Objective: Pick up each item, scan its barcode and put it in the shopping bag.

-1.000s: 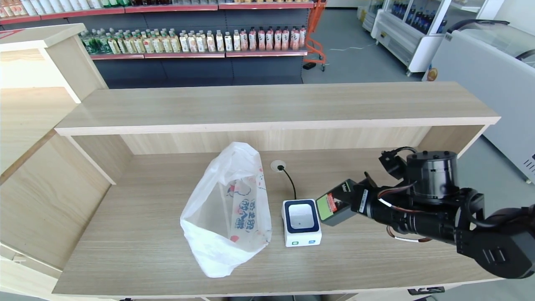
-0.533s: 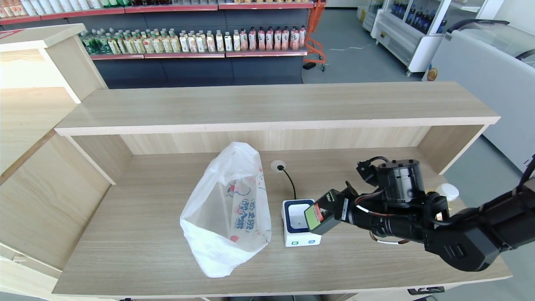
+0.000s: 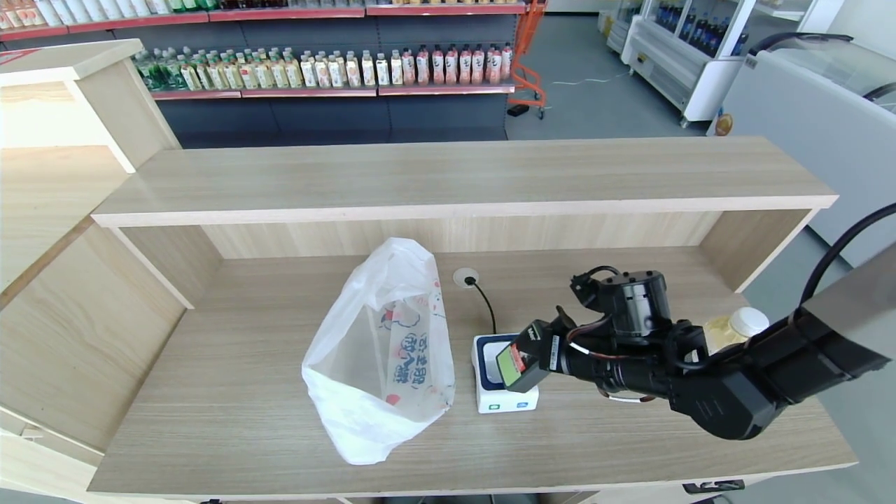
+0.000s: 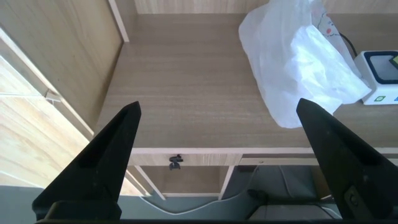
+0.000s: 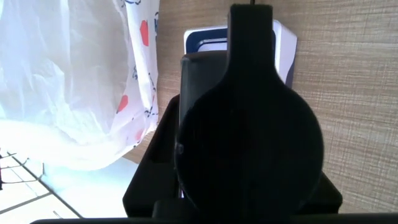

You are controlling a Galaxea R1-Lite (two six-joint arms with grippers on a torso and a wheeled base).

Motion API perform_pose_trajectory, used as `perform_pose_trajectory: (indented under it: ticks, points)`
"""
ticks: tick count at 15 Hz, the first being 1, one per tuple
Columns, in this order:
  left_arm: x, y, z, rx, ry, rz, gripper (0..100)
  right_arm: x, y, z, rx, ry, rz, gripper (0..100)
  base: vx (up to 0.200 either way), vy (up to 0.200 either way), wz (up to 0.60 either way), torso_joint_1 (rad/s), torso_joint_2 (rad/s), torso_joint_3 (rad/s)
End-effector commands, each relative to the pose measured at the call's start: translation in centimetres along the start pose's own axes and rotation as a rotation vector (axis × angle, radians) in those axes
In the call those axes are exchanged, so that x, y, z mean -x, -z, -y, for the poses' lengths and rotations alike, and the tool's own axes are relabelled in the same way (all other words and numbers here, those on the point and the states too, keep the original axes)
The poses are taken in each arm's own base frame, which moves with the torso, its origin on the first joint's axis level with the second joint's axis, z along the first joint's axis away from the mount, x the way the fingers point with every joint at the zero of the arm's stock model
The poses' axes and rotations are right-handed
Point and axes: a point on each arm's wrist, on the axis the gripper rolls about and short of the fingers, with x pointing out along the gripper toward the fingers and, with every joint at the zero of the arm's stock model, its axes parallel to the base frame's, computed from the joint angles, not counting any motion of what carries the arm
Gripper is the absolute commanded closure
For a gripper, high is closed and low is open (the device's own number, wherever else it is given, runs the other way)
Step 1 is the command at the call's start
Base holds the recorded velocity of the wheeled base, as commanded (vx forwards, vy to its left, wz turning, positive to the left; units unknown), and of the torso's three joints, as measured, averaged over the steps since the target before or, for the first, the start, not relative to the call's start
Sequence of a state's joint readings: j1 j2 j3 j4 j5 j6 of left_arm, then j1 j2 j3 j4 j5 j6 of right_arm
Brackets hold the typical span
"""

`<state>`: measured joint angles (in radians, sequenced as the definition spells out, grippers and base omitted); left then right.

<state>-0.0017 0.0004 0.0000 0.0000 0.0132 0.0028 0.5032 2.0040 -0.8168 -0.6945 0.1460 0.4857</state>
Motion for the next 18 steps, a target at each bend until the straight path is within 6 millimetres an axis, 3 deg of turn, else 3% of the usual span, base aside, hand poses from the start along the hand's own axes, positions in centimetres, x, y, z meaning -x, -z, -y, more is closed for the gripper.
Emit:
perform_pose_trajectory:
  ticks: [1,6,12,13,14,15,17,18]
  points:
    - [0.0,0.0,0.0,0.0,-0.001,0.0,0,-0.8,0.4,0.0,0.0,-0.001,-0.015,100,0.0,0.0,0.0,0.0,0.0,0.0]
    - [0.0,0.0,0.0,0.0,-0.001,0.0,0,-2.7,0.6,0.2,0.007,-0.003,0.0,100,0.0,0.0,0.0,0.0,0.0,0.0]
    - [0.0,0.0,0.0,0.0,-0.001,0.0,0,-2.7,0.4,-0.1,0.01,-0.022,0.017,100,0.0,0.0,0.0,0.0,0.0,0.0]
    - [0.0,0.0,0.0,0.0,-0.001,0.0,0,-1.8,-1.3,-1.2,0.015,-0.061,0.087,100,0.0,0.0,0.0,0.0,0.0,0.0]
    - [0.0,0.0,0.0,0.0,-0.001,0.0,0,-1.4,-1.8,-1.5,0.018,-0.071,0.102,100,0.0,0.0,0.0,0.0,0.0,0.0]
    - [0.0,0.0,0.0,0.001,-0.001,0.0,0,0.6,-3.5,-2.0,0.056,-0.085,0.167,100,0.0,0.0,0.0,0.0,0.0,0.0]
    - [0.0,0.0,0.0,0.001,-0.001,0.0,0,2.9,-4.9,-1.7,0.148,-0.066,0.231,100,0.0,0.0,0.0,0.0,0.0,0.0]
    - [0.0,0.0,0.0,0.003,-0.001,0.0,0,5.9,-5.5,-1.8,0.254,-0.051,0.282,100,0.0,0.0,0.0,0.0,0.0,0.0]
